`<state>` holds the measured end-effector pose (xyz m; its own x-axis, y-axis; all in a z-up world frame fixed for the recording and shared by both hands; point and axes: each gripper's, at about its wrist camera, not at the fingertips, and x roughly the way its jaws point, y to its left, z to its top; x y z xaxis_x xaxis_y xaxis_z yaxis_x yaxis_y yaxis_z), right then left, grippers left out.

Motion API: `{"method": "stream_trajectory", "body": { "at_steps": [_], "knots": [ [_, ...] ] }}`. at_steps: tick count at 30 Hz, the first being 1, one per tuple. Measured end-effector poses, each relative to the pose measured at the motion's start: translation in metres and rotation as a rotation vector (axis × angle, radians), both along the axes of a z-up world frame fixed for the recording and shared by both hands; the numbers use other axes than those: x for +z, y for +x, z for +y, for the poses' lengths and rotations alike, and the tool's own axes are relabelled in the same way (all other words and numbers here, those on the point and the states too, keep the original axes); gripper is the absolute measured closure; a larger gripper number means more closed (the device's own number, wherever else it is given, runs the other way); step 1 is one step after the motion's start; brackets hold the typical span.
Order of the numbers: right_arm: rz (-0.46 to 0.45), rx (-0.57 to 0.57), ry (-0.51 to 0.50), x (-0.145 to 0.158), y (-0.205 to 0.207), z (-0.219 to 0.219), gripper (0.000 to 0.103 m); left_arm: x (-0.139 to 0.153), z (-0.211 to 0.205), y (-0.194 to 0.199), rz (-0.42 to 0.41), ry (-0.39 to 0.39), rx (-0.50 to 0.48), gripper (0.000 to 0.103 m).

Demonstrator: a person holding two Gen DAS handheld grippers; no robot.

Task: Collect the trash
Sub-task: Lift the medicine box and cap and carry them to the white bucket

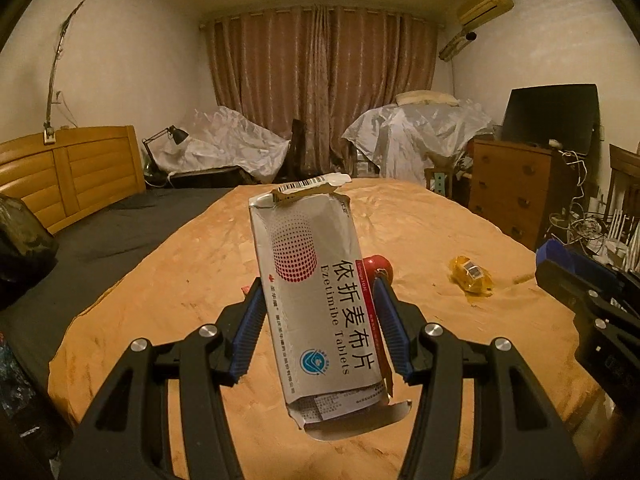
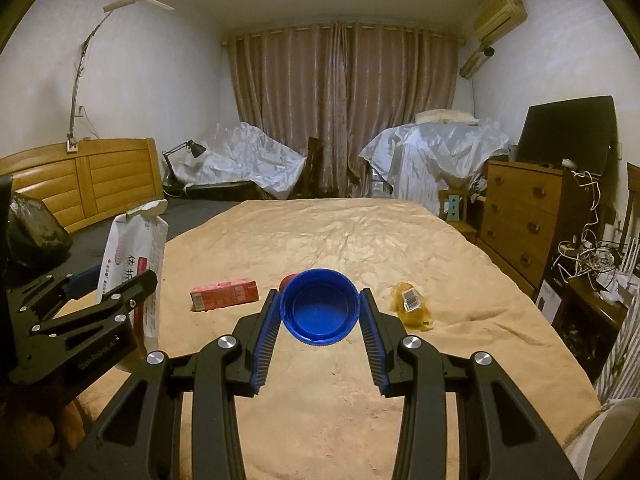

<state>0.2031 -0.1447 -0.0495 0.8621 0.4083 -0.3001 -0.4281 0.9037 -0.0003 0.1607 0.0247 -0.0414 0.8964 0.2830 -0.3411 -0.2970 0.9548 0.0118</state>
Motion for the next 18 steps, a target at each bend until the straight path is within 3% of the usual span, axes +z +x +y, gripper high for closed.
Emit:
{"method": "stream_trajectory", "body": {
  "at_steps": [8,18],
  "knots": [
    [0.022,-0.037,-0.011,0.013,-0.015,-0.022,0.062,0.008,-0.016,0.012,0.02,-0.005,-0.076,0.051],
    [0.049,-0.205,-0.029,0.027,-0.038,-0.12,0.062,0.013,-0.098,0.032,0.05,-0.017,-0.271,0.051]
  ]
}}
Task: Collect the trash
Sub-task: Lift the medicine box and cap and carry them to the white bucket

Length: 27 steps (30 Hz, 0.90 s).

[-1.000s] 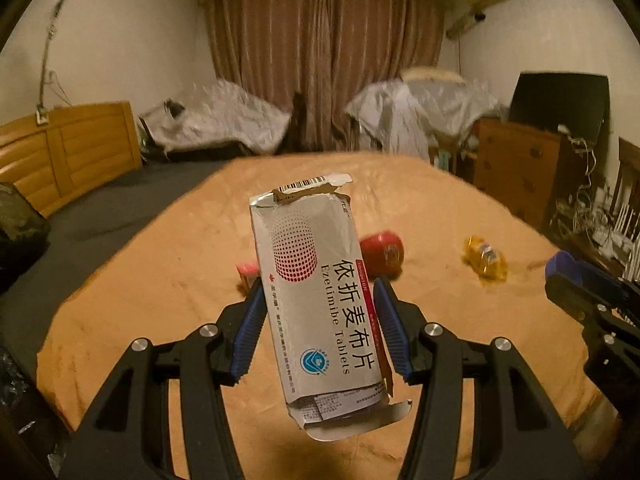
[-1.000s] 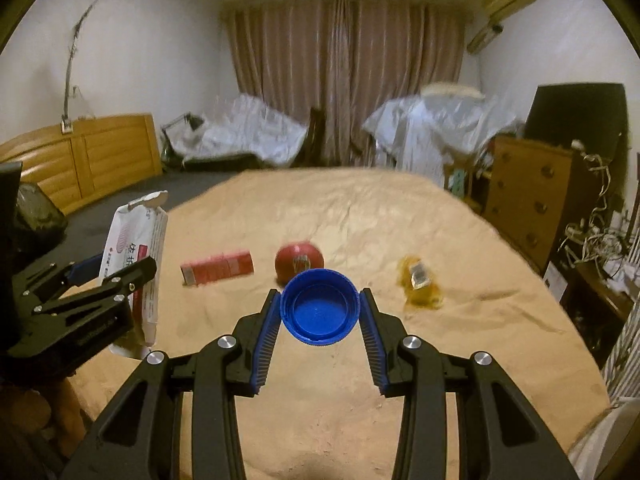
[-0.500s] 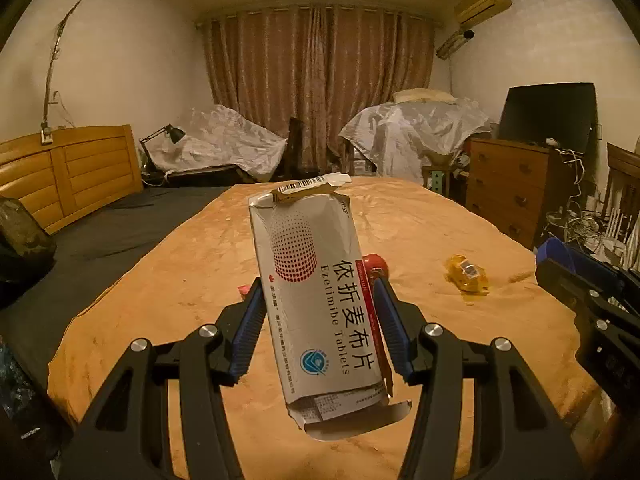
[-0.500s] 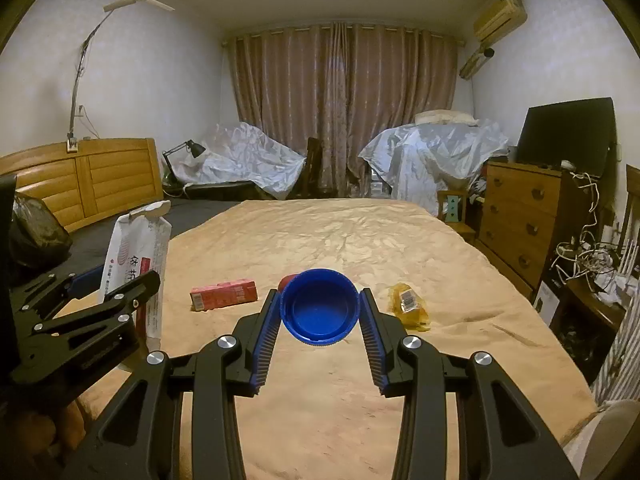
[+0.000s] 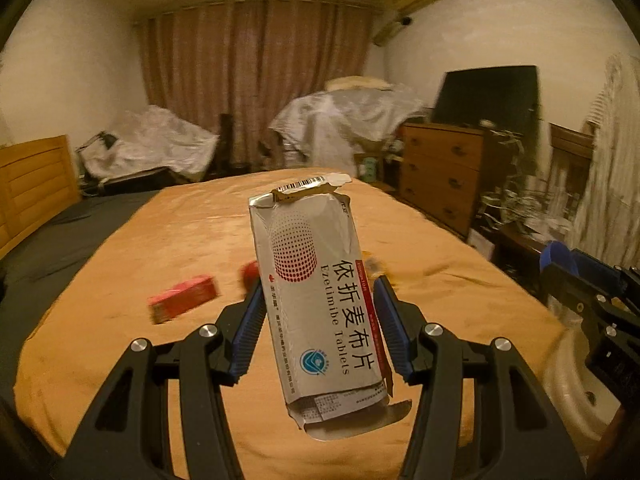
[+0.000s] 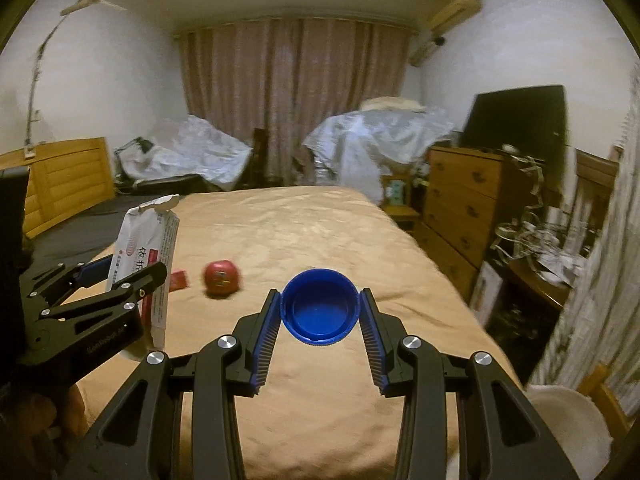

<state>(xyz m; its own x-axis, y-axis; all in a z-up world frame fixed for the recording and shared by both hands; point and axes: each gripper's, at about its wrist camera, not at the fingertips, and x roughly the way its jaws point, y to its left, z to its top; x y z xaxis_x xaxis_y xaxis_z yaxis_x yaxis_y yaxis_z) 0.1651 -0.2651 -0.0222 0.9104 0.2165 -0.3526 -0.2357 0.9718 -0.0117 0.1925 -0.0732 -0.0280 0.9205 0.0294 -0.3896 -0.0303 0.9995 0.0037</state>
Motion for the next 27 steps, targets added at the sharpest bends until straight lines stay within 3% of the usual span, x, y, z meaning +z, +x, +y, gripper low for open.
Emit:
{"method": "stream_trajectory", "body": {
  "at_steps": [15,27],
  "knots": [
    [0.063,-0.248,-0.021,-0.001,-0.033,-0.172,0.062,-0.007,-0.133,0.003,0.041,0.018,-0.297,0.051],
    [0.169,-0.405,-0.009,-0.016,-0.056,-0.293,0.062,-0.02,-0.225,-0.007,0.106,0.049,-0.486,0.051]
  ]
}}
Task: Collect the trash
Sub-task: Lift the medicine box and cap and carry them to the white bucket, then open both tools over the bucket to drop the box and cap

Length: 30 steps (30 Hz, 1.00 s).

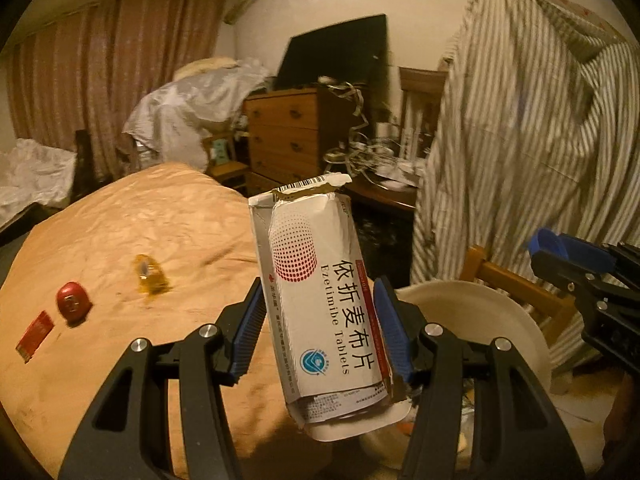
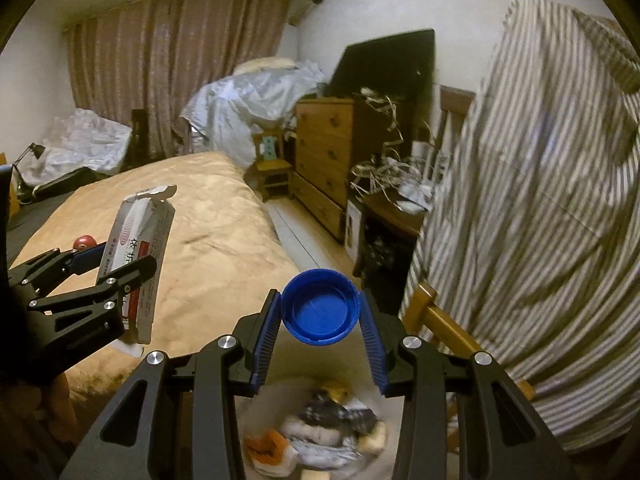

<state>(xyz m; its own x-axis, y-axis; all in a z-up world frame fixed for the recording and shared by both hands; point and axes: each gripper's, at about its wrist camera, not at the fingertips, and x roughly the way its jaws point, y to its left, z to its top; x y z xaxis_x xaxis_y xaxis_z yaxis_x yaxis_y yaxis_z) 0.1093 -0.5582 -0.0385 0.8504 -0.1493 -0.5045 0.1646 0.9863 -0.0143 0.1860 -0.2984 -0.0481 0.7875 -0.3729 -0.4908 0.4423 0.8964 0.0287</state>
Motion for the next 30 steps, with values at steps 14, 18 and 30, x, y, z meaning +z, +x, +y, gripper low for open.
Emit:
{"method": "stream_trajectory", "body": {
  "at_steps": [14,18,30],
  "knots": [
    [0.195,0.014,0.108,-0.025,0.019,-0.052,0.062,-0.024,-0.056,0.007,0.174,0.084,-0.166,0.05],
    [0.273,0.038,0.141,-0.034,0.033,-0.058,0.062,-0.032,-0.067,0.013,0.248,0.112,-0.216,0.05],
    [0.438,0.086,0.247,-0.051,0.056,-0.077,0.062,-0.042,-0.088,0.032,0.39,0.18,-0.307,0.05]
  ]
}}
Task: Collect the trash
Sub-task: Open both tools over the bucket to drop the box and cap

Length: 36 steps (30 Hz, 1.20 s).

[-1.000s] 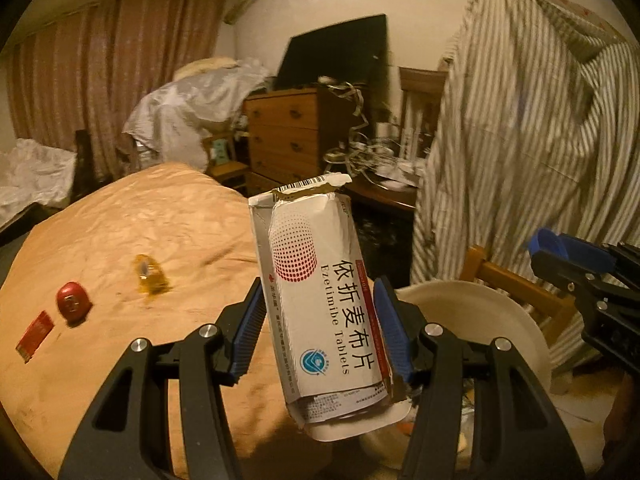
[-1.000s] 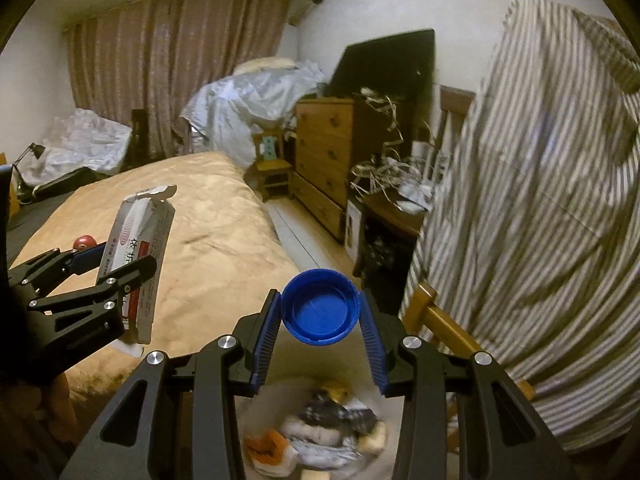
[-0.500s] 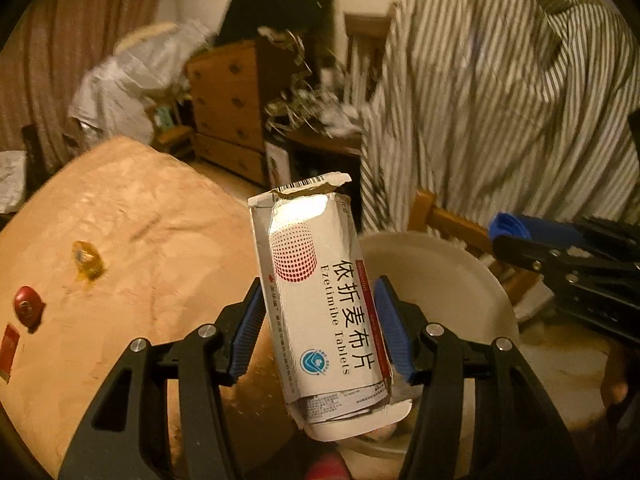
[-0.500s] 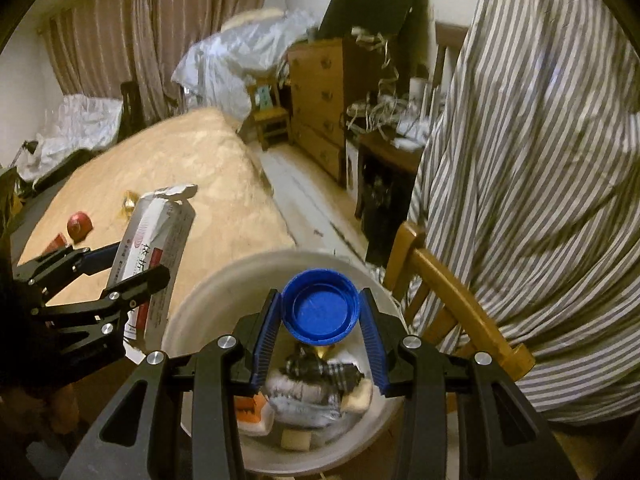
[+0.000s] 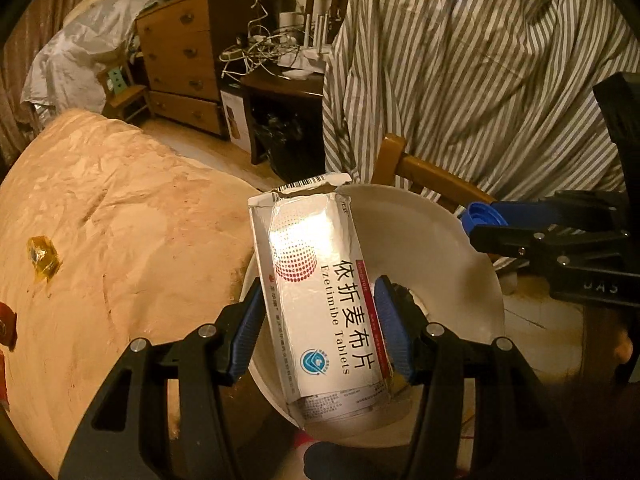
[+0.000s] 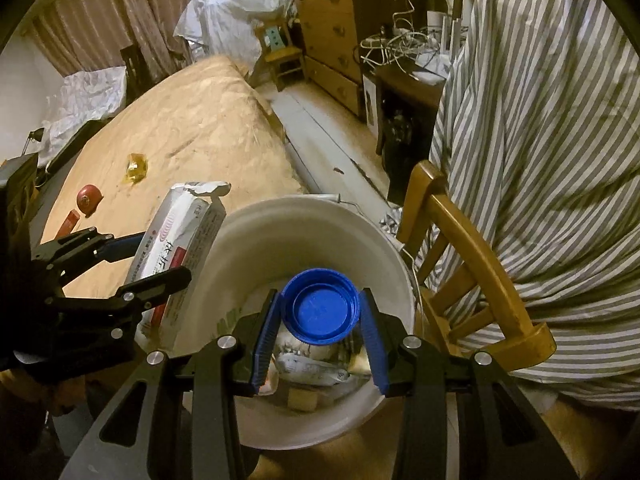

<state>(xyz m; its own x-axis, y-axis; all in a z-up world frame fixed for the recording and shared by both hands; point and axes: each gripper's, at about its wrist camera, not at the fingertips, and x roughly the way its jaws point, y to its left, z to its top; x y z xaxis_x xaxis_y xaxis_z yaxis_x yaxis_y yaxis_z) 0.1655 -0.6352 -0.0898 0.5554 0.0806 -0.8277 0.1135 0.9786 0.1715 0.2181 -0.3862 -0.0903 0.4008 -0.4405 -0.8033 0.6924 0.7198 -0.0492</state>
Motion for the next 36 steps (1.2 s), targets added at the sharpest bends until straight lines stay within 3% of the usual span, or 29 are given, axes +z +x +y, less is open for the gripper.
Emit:
{"method": "stream_trajectory", "body": {
  "at_steps": [36],
  "knots": [
    [0.003,0.016,0.005,-0.0005,0.0046,0.0,0.062,-0.002,0.0009,0.0054,0.018,0.009,0.001,0.05]
  ]
}}
